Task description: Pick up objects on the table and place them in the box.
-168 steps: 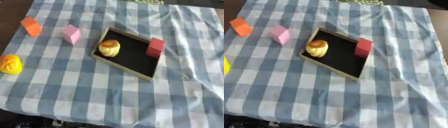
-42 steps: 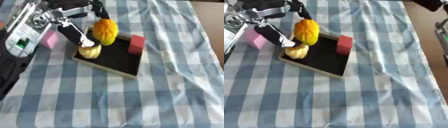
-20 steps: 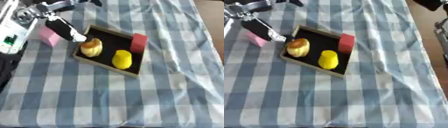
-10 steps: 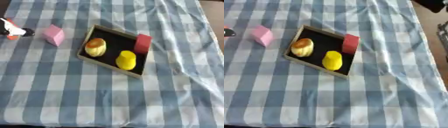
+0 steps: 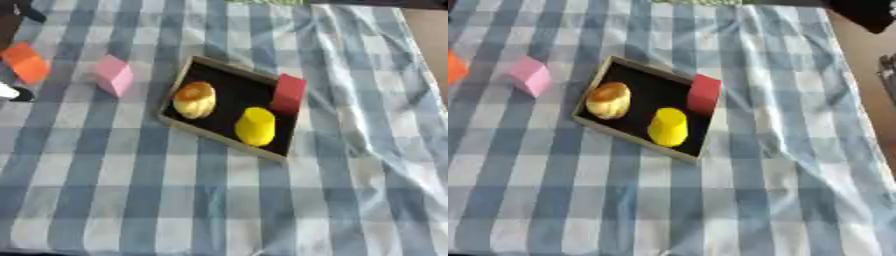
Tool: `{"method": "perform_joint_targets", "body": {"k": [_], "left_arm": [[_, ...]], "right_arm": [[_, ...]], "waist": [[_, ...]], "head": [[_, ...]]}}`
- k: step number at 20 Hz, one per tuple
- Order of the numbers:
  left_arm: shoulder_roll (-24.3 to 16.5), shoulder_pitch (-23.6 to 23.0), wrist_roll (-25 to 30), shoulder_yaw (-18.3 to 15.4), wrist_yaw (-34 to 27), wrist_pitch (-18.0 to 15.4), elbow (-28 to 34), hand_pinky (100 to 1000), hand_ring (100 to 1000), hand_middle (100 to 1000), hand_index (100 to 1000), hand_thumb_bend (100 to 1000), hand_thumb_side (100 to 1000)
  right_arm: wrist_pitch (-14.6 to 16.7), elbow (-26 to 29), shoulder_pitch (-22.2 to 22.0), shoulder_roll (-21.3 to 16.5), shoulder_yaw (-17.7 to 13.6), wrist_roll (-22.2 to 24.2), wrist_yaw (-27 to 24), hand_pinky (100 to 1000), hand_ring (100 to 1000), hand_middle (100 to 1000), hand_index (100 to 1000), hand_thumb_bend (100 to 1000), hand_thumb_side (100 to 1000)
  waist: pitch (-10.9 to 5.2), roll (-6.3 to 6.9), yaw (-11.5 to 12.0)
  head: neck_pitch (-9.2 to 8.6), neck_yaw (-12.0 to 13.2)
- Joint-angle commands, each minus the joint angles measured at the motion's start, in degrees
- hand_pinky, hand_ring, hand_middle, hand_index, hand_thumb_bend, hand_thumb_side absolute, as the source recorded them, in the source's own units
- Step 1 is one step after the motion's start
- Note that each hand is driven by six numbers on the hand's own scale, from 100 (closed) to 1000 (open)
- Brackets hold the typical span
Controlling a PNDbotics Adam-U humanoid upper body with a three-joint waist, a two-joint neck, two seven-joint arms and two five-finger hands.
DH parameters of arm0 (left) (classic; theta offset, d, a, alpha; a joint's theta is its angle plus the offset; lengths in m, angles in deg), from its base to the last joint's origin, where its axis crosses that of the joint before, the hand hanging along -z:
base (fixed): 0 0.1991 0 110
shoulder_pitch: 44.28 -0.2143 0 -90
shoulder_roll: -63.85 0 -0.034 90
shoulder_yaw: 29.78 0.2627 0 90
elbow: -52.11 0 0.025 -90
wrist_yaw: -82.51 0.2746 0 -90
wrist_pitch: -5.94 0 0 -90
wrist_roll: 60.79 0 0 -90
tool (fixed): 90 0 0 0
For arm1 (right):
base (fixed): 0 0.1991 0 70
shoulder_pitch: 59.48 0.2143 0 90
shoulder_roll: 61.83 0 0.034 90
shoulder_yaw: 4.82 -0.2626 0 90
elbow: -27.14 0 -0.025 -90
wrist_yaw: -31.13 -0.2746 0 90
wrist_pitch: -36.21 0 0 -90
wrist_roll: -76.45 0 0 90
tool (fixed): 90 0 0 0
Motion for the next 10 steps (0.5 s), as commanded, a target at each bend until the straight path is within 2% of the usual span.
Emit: {"method": "perform_joint_targets", "body": {"k": [1, 6, 10], "left_arm": [[-1.17, 2.00, -0.24, -0.66, 2.54, -0.16, -1.88, 964, 915, 843, 938, 752, 229], [-0.91, 3.50, -3.47, -2.59, 9.82, 2.06, -7.43, 964, 916, 843, 939, 762, 261], [-0.92, 4.37, -6.59, -4.74, 9.80, 4.81, -11.23, 958, 914, 838, 926, 709, 298]], "right_arm": [[-0.12, 0.95, 0.52, -1.77, -0.84, -0.17, -0.38, 799, 748, 562, 710, 250, 334], [-0.12, 0.95, 0.63, -1.78, -0.72, -0.01, -0.54, 800, 748, 561, 710, 249, 335], [-0.22, 0.95, 0.66, -1.83, -0.73, 0.00, -0.58, 799, 747, 561, 709, 248, 336]], "waist": [[-0.08, -0.64, -0.03], [0.31, -0.78, -0.09], [0.66, -0.90, -0.15]], "head": [[-1.11, 0.57], [-1.84, 0.86], [-2.31, 0.56]]}}
